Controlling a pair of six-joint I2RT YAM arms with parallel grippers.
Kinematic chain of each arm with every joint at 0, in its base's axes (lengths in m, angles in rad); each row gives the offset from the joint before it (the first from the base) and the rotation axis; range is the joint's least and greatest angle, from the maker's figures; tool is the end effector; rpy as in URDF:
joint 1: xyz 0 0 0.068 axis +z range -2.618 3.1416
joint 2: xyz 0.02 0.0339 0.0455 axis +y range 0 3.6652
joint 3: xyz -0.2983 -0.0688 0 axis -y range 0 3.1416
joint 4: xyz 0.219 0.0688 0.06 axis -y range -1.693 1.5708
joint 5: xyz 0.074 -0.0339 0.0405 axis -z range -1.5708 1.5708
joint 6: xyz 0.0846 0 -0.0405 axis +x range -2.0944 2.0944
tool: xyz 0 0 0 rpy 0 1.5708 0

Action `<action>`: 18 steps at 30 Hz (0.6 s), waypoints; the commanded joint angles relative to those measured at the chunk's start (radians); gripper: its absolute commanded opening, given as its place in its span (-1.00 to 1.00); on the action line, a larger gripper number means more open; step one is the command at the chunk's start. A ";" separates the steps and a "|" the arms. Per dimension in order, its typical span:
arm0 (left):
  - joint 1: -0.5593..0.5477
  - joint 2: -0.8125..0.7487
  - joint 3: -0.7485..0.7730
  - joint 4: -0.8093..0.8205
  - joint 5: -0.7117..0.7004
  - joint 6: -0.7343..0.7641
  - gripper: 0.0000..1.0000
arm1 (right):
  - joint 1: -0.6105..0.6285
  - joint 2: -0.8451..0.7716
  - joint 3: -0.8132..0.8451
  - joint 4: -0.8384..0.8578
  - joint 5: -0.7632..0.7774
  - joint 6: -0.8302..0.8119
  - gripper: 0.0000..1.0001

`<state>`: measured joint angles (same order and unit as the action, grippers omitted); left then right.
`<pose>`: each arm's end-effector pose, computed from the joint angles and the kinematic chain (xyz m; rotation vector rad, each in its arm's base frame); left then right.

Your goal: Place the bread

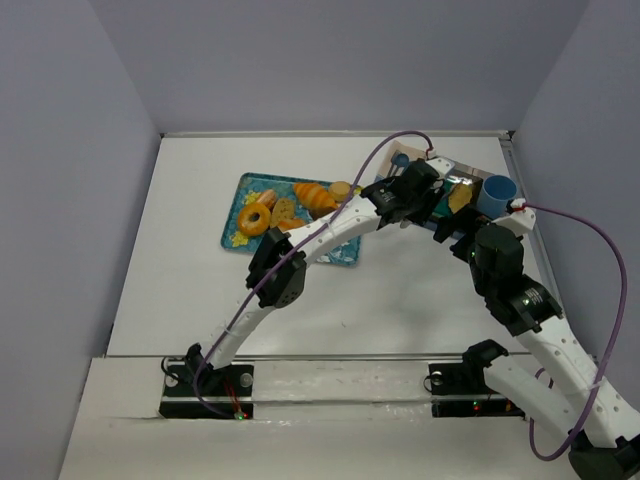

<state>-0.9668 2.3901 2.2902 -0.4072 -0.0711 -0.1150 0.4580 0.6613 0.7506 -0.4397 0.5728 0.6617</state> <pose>0.3459 -0.4907 0.2781 0.8392 1.9576 -0.5802 0.1401 0.0180 0.3262 0.5612 1.7832 0.2230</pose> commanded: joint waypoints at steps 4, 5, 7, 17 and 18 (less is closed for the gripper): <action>-0.001 -0.103 -0.024 0.028 0.019 -0.011 -0.03 | 0.004 -0.003 -0.004 0.015 0.022 -0.001 0.99; -0.001 -0.117 -0.037 0.037 0.021 -0.017 -0.03 | 0.004 0.000 -0.002 0.013 0.021 -0.001 1.00; -0.001 -0.162 -0.075 0.047 0.016 -0.026 -0.03 | 0.004 0.000 -0.002 0.013 0.016 -0.002 1.00; -0.001 -0.554 -0.556 0.166 -0.058 -0.204 -0.12 | 0.004 0.004 -0.005 0.016 0.004 -0.007 0.99; -0.001 -0.593 -0.605 0.168 -0.091 -0.234 -0.13 | 0.004 0.006 -0.007 0.018 0.006 -0.007 0.99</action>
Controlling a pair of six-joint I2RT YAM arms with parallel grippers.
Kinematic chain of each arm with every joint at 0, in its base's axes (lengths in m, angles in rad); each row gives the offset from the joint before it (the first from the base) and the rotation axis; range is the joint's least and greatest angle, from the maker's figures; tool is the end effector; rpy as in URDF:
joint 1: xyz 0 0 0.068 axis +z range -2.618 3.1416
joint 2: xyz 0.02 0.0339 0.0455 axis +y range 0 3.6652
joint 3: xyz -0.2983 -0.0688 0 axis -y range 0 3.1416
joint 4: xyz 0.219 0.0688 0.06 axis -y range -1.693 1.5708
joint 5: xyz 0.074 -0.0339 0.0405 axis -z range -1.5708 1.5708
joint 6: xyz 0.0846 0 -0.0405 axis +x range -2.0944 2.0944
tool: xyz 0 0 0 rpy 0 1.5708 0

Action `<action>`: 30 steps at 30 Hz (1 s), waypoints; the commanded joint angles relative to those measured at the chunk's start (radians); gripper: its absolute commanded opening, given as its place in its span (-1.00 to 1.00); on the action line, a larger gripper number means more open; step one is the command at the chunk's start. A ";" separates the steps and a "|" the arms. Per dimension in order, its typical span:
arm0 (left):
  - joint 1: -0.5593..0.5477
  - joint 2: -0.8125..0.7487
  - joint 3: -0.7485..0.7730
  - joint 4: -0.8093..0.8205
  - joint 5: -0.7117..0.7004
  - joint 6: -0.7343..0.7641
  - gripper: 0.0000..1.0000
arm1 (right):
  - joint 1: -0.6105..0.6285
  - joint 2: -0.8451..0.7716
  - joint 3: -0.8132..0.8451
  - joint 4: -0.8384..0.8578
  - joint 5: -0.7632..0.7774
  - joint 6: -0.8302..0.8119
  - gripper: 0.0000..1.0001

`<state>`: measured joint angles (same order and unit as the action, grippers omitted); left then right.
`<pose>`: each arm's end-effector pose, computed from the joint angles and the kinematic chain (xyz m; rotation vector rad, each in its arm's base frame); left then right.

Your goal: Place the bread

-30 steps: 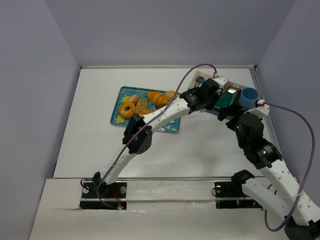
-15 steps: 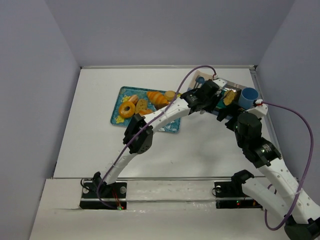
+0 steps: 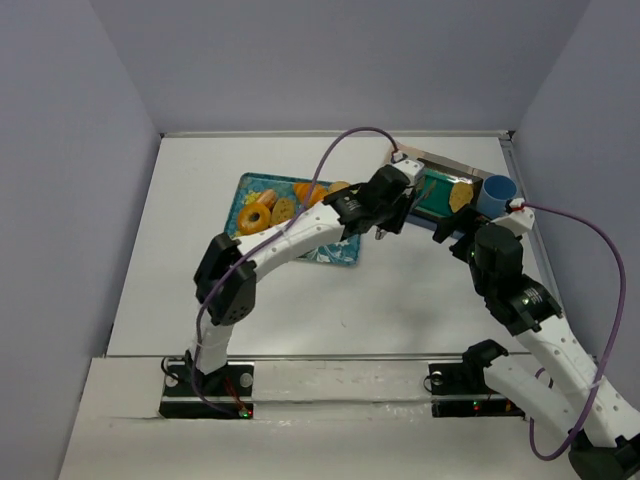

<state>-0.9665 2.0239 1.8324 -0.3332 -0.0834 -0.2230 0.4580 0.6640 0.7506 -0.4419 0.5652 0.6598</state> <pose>0.2979 -0.4190 0.3196 0.7348 2.0276 -0.6221 0.1406 0.0188 0.3255 0.5545 1.7912 0.2254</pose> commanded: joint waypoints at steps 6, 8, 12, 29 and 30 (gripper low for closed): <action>-0.001 -0.537 -0.510 0.072 -0.154 -0.326 -0.11 | 0.004 0.013 -0.011 0.029 0.001 -0.003 0.99; 0.002 -0.643 -0.617 0.042 -0.185 -0.407 -0.07 | 0.004 0.019 -0.011 0.029 -0.004 -0.003 0.99; 0.028 -0.795 -0.761 -0.009 -0.231 -0.522 0.05 | 0.004 0.025 -0.013 0.034 -0.014 -0.005 1.00; 0.226 -0.912 -0.935 0.042 -0.116 -0.513 0.14 | 0.004 0.031 -0.014 0.045 -0.037 -0.015 1.00; 0.229 -0.901 -0.935 0.040 -0.118 -0.513 0.14 | 0.004 0.029 -0.014 0.045 -0.039 -0.015 1.00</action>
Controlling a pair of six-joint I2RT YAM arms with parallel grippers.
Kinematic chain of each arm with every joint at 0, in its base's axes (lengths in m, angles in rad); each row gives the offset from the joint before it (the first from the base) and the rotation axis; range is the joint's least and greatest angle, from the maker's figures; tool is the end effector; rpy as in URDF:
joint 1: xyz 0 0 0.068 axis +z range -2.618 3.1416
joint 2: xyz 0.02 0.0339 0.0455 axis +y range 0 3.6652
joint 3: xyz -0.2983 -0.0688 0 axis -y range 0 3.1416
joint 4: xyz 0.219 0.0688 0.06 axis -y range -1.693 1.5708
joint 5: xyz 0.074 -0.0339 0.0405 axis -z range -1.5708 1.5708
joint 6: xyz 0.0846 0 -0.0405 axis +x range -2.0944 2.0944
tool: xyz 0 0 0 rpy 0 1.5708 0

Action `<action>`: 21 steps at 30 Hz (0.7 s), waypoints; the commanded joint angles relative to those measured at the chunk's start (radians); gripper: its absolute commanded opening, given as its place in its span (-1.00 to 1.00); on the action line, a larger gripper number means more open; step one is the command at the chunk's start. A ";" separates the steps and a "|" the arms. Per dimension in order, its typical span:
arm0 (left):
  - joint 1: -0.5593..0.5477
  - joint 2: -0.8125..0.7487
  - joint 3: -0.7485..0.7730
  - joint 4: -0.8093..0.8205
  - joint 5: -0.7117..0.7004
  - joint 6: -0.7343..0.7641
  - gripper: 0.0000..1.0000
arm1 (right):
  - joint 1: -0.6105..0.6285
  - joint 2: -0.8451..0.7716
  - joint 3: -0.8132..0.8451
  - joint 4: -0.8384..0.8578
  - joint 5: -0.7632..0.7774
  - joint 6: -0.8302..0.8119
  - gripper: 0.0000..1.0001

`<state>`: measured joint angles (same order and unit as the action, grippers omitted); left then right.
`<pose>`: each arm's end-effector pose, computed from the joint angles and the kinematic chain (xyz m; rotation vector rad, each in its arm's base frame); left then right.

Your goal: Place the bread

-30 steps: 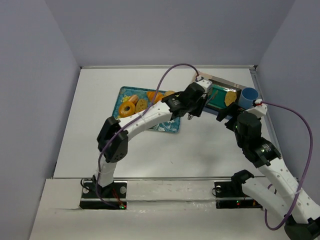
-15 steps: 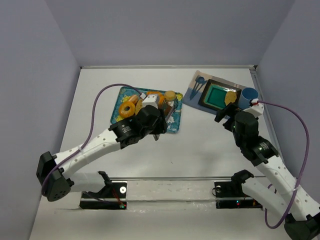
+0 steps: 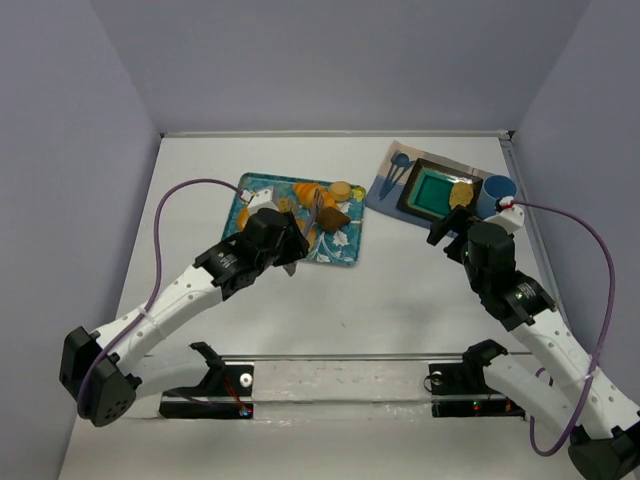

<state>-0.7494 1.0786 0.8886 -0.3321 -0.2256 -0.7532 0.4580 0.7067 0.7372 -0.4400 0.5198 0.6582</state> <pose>0.1894 -0.1503 0.3159 -0.1447 2.1458 -0.6695 0.1490 0.0266 0.3151 0.5202 1.8591 0.2318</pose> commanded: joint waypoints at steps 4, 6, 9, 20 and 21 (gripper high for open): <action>0.027 0.089 0.006 0.070 0.049 0.028 0.14 | 0.004 -0.010 0.001 0.043 0.006 -0.015 1.00; 0.033 0.102 0.009 0.080 0.071 0.034 0.13 | 0.004 -0.007 -0.001 0.043 0.008 -0.015 1.00; 0.036 0.129 0.010 0.099 0.085 0.046 0.13 | 0.004 -0.006 0.001 0.044 0.006 -0.015 1.00; 0.067 0.216 0.035 0.145 0.152 0.074 -0.02 | 0.004 -0.007 -0.001 0.043 0.026 -0.016 1.00; 0.067 0.216 0.035 0.148 0.155 0.072 -0.06 | 0.004 -0.007 -0.001 0.043 0.026 -0.017 1.00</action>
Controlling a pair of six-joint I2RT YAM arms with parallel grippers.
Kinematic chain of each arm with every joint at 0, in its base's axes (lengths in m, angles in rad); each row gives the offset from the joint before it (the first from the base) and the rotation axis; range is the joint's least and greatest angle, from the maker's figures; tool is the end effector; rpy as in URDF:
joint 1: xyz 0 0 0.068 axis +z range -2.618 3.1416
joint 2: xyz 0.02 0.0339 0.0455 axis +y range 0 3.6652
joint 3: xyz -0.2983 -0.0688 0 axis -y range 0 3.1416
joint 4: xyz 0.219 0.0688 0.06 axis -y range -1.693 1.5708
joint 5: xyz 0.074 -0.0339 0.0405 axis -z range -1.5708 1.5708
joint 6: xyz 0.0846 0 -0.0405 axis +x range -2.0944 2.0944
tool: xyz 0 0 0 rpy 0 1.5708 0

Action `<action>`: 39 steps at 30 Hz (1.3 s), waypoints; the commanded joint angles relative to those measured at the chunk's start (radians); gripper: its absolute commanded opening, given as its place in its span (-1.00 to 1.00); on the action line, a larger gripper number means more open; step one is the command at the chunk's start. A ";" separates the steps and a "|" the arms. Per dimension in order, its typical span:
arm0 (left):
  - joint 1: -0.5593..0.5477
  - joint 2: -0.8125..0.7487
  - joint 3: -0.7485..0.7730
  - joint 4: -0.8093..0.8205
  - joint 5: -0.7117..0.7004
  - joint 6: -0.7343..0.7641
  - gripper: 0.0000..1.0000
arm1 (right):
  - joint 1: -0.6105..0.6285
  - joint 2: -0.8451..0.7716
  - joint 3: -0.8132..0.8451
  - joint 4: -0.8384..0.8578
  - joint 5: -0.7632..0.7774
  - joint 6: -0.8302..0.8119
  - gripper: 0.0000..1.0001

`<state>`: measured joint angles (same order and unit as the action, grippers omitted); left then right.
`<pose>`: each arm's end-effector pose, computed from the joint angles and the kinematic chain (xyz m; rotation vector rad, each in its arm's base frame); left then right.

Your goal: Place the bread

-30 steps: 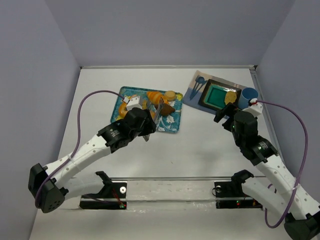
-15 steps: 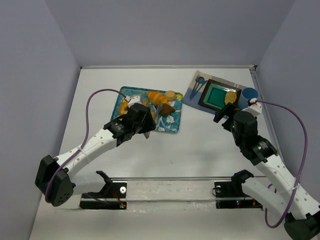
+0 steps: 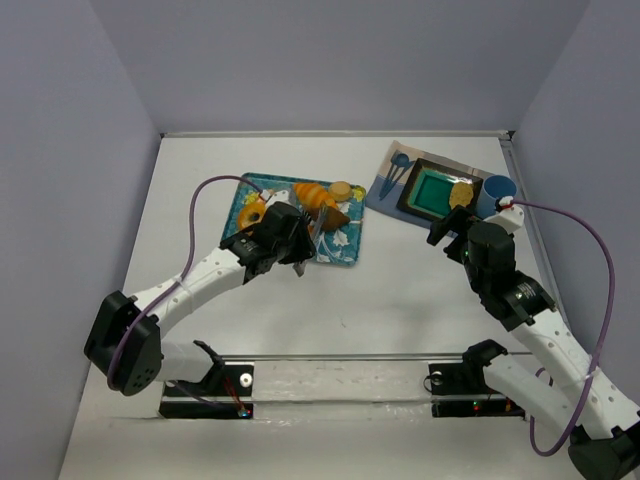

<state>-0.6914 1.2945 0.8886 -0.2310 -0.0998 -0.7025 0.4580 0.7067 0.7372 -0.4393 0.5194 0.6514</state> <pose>0.2293 -0.1789 0.2751 -0.0702 2.2842 -0.6518 0.1491 0.0267 0.3152 0.5137 1.8602 0.2281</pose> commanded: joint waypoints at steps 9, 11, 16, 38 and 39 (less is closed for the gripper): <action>0.009 -0.113 0.015 0.041 0.058 0.003 -0.73 | 0.004 -0.018 -0.004 0.043 0.036 -0.007 0.99; 0.009 -0.156 0.016 0.036 0.060 0.006 -0.82 | 0.004 -0.021 -0.004 0.043 0.036 -0.006 1.00; 0.000 -0.202 0.062 0.082 0.095 0.041 -0.89 | 0.004 -0.027 -0.004 0.050 0.013 -0.007 1.00; -0.100 0.520 0.737 0.283 0.462 0.210 -0.89 | 0.004 -0.110 -0.024 0.091 -0.002 -0.026 1.00; -0.102 0.551 0.762 0.280 0.477 0.209 -0.89 | 0.004 -0.110 -0.024 0.091 0.002 -0.027 1.00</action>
<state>-0.7765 1.7565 1.5131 -0.0193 0.2356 -0.5243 0.4580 0.6079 0.7197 -0.3939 0.4984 0.6365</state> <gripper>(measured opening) 0.403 0.996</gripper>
